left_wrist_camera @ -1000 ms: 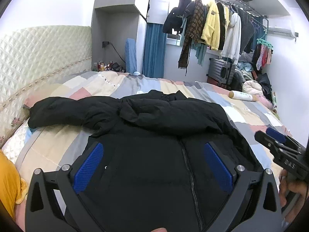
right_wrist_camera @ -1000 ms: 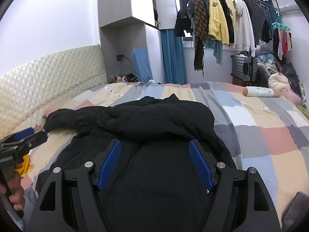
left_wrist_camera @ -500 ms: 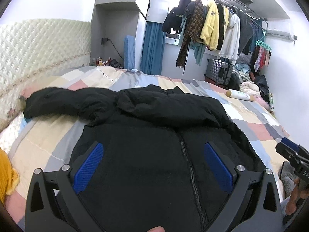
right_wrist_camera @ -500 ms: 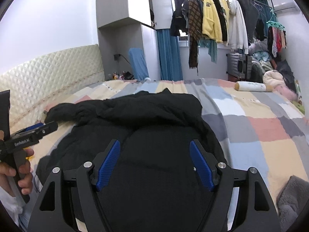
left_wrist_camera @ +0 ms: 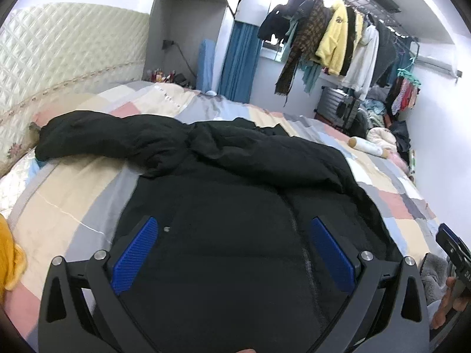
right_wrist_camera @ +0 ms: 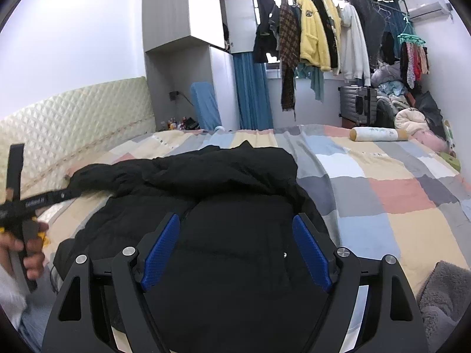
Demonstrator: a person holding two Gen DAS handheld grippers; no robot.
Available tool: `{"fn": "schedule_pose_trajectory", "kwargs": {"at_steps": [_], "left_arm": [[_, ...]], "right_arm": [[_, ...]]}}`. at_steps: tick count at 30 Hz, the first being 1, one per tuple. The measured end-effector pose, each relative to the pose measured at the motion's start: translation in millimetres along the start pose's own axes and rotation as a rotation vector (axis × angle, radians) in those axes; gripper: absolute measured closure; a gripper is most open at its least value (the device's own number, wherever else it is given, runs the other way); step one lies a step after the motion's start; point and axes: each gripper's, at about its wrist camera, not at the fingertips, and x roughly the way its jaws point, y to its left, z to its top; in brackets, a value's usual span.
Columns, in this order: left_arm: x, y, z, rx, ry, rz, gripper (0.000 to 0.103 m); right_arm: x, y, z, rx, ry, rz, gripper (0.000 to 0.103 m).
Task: Fold large clothes
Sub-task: 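Move the left tool to the other sleeve cuff and close on it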
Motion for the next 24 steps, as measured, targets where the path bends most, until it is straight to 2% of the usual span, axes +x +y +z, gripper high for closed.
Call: {"fn": "schedule_pose_trajectory", "kwargs": {"at_steps": [3, 8, 12, 16, 20, 24], "left_arm": [[-1.6, 22.3, 16.8, -0.027, 0.024, 0.039, 0.0], [-12.7, 64.8, 53.1, -0.049, 0.019, 0.11, 0.0], [-22.6, 106.5, 98.0, -0.032, -0.001, 0.219, 0.0], [-27.3, 158.0, 140.6, -0.119, -0.035, 0.267, 0.0], [-13.9, 213.0, 174.4, -0.232, -0.035, 0.316, 0.0], [2.9, 265.6, 191.4, -0.344, -0.047, 0.31, 0.0]], "right_arm": [[-0.9, 3.2, -1.7, -0.007, -0.006, -0.001, 0.022], [-2.3, 1.3, -2.9, 0.007, -0.014, 0.015, 0.018], [1.4, 2.9, -4.9, 0.013, 0.007, 0.036, 0.018], [3.5, 9.1, -8.3, -0.012, 0.02, 0.026, 0.018], [7.2, 3.7, -10.4, 0.051, 0.039, 0.11, 0.017], [19.9, 1.9, -12.7, 0.071, 0.085, 0.073, 0.017]]}}
